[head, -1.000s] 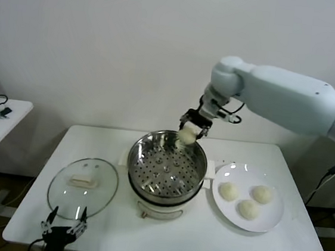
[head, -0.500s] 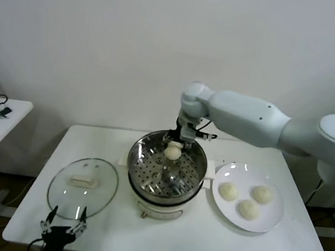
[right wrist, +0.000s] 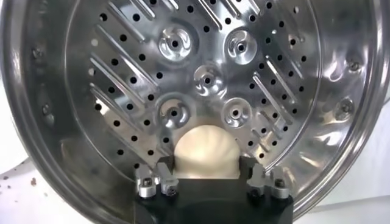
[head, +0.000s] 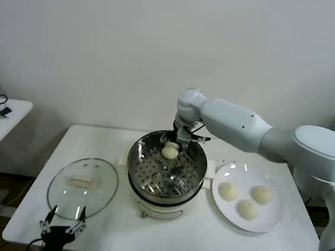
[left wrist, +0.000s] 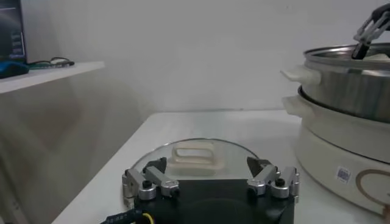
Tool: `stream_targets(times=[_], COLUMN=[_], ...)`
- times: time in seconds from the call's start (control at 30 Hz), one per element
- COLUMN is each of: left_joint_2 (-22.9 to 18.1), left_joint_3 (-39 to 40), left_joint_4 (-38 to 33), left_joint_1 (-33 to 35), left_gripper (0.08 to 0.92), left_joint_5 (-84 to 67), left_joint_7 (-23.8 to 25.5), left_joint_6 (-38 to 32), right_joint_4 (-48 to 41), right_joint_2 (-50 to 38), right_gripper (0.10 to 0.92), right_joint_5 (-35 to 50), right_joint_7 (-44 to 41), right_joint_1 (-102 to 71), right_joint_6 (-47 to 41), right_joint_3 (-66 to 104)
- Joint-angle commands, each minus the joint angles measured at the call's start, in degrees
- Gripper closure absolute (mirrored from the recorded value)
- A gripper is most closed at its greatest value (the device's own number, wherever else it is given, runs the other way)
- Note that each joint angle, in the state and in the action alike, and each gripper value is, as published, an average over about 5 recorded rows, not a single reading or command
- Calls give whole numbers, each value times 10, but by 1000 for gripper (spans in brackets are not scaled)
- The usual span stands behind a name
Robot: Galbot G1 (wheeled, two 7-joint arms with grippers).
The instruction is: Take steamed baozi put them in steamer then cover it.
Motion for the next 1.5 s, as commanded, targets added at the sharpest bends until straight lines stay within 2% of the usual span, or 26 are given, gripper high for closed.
stream_targets(times=[0.03,0.17,0.3,0.37,0.47,0.73,0.93,1.17,1.5], left_joint_2=[-2,-4,-5,-4,-3,-2,-2,-2,-6], left_joint_3=[1,5,8,8,8,6,5,1,-1], left_joint_4=[-5,-11,-14,-14,-15,-22,-23,-20,-17], left_joint_1=[3,7,11,12,14,15,15,16,17], left_gripper=[177,177,177,177,177,177,177,177,177], left_joint_5=[2,6,9,11,12,11,10,10,11], left_joint_7=[1,1,1,1,1,1,1,1,-1], left_joint_6=[1,1,-1,-2,-3,-5,-7,-9,-10], right_joint_4=[13,31,56,68,90,195,250,228,164], right_joint_2=[-8,-37,-88,-126,-187,-317,-375,-384,-340], right_gripper=[208,203,202,202,203,203,203,203,203], right_joint_5=[111,278,488,543,581,557,504,415,362], right_joint_7=[-26,-66,-122,-139,-137,-82,-35,6,24], right_joint_1=[65,154,245,277,307,288,185,22,-89], right_joint_6=[4,-21,-123,-203,-306,-459,-524,-559,-570], right_joint_3=[-38,-91,-182,-215,-253,-334,-290,-155,-61])
